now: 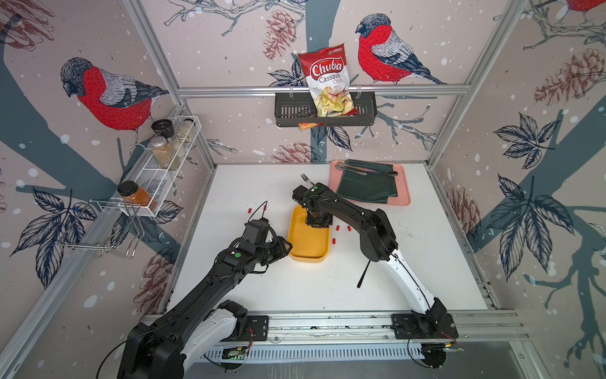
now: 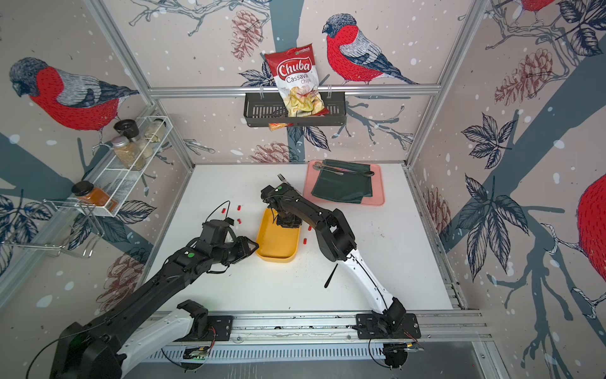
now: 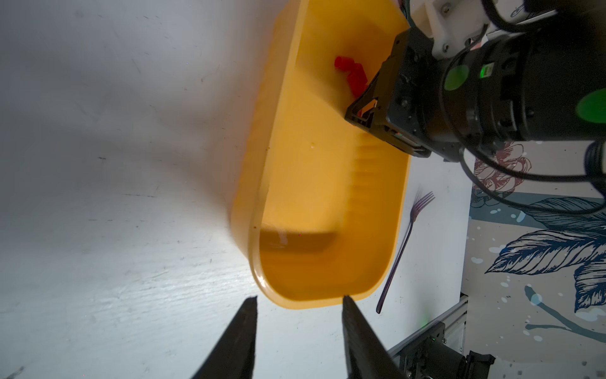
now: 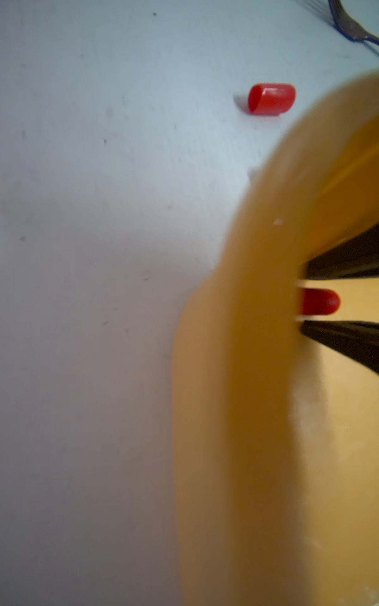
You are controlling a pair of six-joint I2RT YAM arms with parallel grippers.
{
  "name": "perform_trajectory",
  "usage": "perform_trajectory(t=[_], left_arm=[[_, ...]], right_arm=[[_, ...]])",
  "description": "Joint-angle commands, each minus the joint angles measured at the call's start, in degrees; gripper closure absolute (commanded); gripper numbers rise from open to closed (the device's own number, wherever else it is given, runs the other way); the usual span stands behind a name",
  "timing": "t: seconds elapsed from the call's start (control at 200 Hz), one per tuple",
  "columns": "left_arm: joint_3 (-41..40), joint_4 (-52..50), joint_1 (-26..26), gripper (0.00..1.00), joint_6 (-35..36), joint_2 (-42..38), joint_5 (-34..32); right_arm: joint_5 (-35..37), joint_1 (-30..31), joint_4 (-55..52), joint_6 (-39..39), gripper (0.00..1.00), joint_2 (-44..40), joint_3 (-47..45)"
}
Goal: Take the screw protection sleeves out of the storage box
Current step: Pick up the screw protection sleeve from the storage box, then place the screw protection sleeve at the center of the board.
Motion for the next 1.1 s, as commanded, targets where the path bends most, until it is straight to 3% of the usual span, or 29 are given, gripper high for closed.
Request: perform_trajectory(t=[0.0,0.3,0.49,0.655,0.855,0.971,1.096], left_arm=[[-0.4,0.8,0.0,0.56,0.3,0.1,0.1],[-0.3,0.8,-0.1,0.56,0.4,0.5,-0.6],[-0.1,1.3,0.0,0.56,0.2,1.3,-0.9],[0.6,0.9,0.1,0.56,0.6,2.2,-1.5],[0.7,1.4,0.1,0.56,0.7,3.1,-1.7],[0.8,1.9,0.3,0.56,0.6,3.5,-1.5],[1.4,2.1,0.3,0.56,0.8,3.8,-1.2]], right_arm=[[2.1,0.1,-1.4,0.1,0.82,0.9,0.0],[1.1,0.5,-1.1,-0.8,0.94,0.0,2.3],[-1.5,3.1,3.2,-2.1,0.96,-7.9,-1.5],[-0.1,3.1,8.2,0.1,0.96,-22.5,-15.5],[0.5,-1.4,18.1,0.4,0.96,-42.8,-43.9],[-1.3,-3.2,27.5,-0.9,0.96,-47.4,-56.6],[-2.3,-4.5,33.2,-0.8,0.96,-47.3,-62.0]])
